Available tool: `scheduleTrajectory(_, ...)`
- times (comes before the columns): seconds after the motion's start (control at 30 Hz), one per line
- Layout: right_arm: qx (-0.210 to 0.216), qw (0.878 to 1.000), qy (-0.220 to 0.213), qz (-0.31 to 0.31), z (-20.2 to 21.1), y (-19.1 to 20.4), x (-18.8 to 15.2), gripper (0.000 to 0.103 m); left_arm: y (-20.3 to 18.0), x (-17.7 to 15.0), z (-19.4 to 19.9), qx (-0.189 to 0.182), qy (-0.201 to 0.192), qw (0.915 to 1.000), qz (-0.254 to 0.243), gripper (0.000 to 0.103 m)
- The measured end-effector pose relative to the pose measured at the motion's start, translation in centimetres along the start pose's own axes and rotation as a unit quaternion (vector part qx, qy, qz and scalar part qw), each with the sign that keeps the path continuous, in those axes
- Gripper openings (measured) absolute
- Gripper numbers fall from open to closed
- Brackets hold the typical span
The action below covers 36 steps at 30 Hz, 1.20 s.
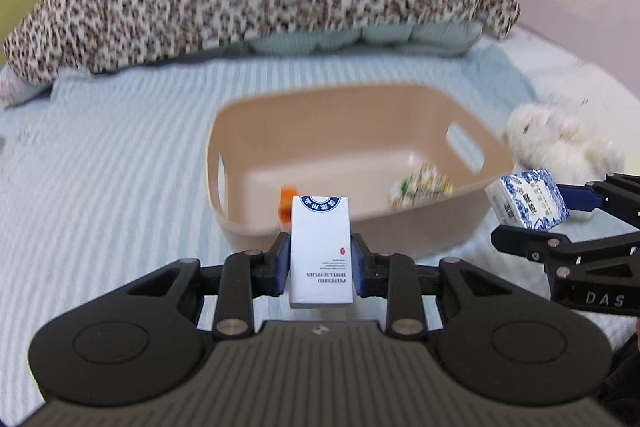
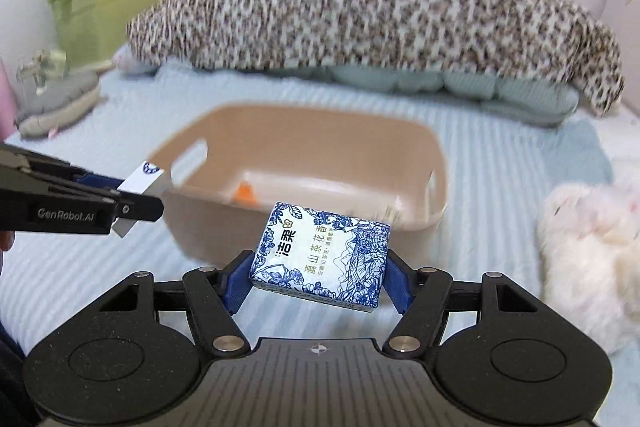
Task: Organize objects
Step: 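Lift both boxes over the basket and open both tools to release them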
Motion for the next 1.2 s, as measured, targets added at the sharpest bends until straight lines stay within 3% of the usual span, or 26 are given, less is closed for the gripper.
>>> scheduleTrajectory(0.13, -0.010, 0.999, -0.044, -0.008, 1.8, -1.3, 2.5, 0.065, -0.8, 2.6, 0.9, -0.007, -0.032, 0.9995, -0.001, 0.032)
scheduleTrajectory(0.27, -0.025, 0.997, -0.075, -0.013, 1.5, -2.2, 4.6, 0.065, -1.5, 4.9, -0.5, 0.022, -0.050, 0.9985, 0.006, 0.032)
scheduleTrajectory(0.47, -0.040, 0.995, -0.084, -0.036, -1.7, -3.4, 7.0, 0.065, -1.3, 6.9, -5.6, 0.044, -0.025, 0.9983, 0.030, 0.032)
scheduleTrajectory(0.77, -0.066, 0.998, -0.009, -0.009, -10.0, -3.4, 7.4, 0.065, -0.4, 6.6, -13.7, 0.078, 0.053, 0.9948, 0.039, 0.032)
scheduleTrajectory(0.9, -0.071, 0.997, 0.028, 0.013, -12.3, -2.7, 6.3, 0.065, -0.2, 5.6, -15.5, 0.079, 0.086, 0.9924, 0.038, 0.033)
scheduleTrajectory(1.03, -0.059, 0.996, 0.059, 0.016, -13.0, -2.2, 5.7, 0.065, -0.1, 4.5, -15.9, 0.085, 0.091, 0.9915, 0.036, 0.033)
scheduleTrajectory(1.07, -0.060, 0.996, 0.063, 0.019, -13.0, -2.1, 5.6, 0.070, 0.0, 4.5, -15.7, 0.085, 0.089, 0.9917, 0.038, 0.034)
scheduleTrajectory(1.13, -0.064, 0.996, 0.060, 0.023, -12.7, -1.8, 5.5, 0.072, 0.0, 4.4, -15.3, 0.086, 0.087, 0.9918, 0.037, 0.041)
scheduleTrajectory(1.2, -0.066, 0.996, 0.051, 0.022, -12.1, -1.8, 5.7, 0.078, 0.0, 4.6, -14.6, 0.089, 0.081, 0.9921, 0.036, 0.063)
Point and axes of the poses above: each gripper's, at about its wrist camera, not at the fingertips, and z roughly against the way its jaws point, y to its left, x to its top, the point moved 1 cm from there along -z, roughly the way its jaws point, and after that the axes turned 7 degrees about z, right-handed, at the moved point
